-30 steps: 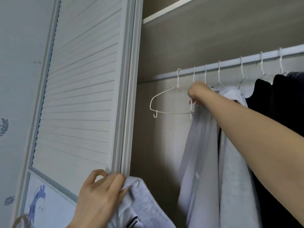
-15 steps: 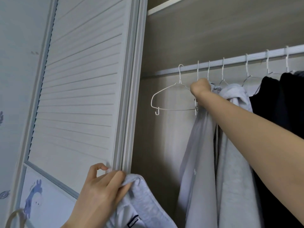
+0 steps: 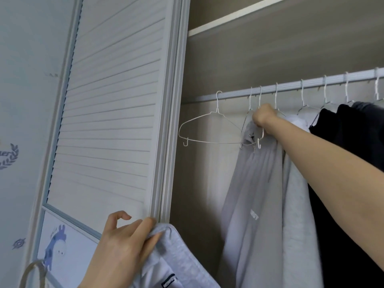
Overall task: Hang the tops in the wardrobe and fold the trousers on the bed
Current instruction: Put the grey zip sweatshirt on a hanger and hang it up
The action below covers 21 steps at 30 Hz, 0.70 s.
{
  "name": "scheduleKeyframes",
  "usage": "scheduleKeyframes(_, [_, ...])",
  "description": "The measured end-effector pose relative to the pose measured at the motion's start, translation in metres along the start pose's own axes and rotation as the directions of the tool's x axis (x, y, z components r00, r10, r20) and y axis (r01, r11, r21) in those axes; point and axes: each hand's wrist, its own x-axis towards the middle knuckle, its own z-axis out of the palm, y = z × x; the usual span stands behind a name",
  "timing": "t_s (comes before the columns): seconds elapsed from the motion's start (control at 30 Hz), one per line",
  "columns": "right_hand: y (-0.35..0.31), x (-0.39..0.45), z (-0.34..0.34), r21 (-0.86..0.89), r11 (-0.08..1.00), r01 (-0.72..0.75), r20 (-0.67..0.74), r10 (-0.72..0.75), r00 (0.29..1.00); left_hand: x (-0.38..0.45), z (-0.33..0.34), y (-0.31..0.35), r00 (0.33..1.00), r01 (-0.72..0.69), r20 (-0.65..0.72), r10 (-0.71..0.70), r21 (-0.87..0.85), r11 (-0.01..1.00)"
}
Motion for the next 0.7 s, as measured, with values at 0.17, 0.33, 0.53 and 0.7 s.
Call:
scheduleKeyframes(0.17, [0.003,0.007,0.019,-0.102,0.991,0.085,0.07,-0.078,0.994,0.001,0.003,0.001,1.0,0.021,0.002,-0.021,-0.008,1.0])
scheduleKeyframes(0.33, [0.007,0.019,0.038,-0.022,0.992,0.128,0.126,-0.124,0.984,0.006,0.003,0.006,1.0,0.019,0.005,-0.019,-0.014,1.0])
scheduleKeyframes(0.53, [0.001,0.027,0.058,-0.045,0.98,0.193,0.141,-0.185,0.972,0.006,0.004,0.005,0.998,0.057,0.001,-0.057,-0.003,0.998])
scheduleKeyframes(0.7, [-0.005,0.026,0.077,-0.114,0.969,0.218,0.152,-0.2,0.968,0.002,0.008,-0.003,0.998,0.058,0.013,-0.058,0.021,0.998])
